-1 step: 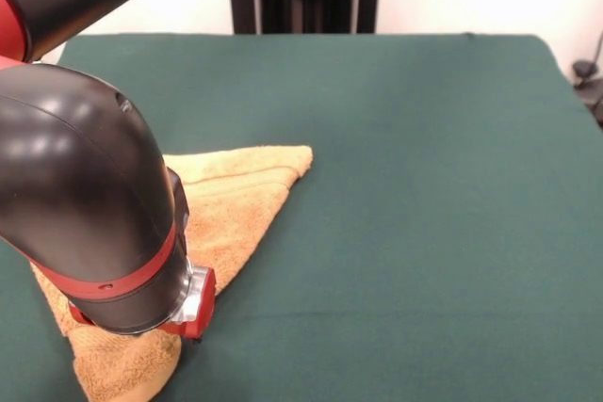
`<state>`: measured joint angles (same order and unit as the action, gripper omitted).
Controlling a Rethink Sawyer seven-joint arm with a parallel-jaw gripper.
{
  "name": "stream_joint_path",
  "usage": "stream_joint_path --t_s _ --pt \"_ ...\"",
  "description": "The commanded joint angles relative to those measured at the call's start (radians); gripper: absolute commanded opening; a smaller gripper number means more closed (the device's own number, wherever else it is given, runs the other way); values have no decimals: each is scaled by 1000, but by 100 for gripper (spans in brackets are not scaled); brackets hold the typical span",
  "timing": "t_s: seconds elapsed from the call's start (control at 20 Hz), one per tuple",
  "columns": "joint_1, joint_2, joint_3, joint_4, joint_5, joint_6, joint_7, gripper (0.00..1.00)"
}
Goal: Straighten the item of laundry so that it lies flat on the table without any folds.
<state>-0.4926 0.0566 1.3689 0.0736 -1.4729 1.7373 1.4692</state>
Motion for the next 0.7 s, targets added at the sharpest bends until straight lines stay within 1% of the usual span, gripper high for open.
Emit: stream_joint_path --t_s 0.05,0.7 --pt "22 151 101 94 -70 -49 54 0" --pt "21 150 106 99 -81 -63 43 0"
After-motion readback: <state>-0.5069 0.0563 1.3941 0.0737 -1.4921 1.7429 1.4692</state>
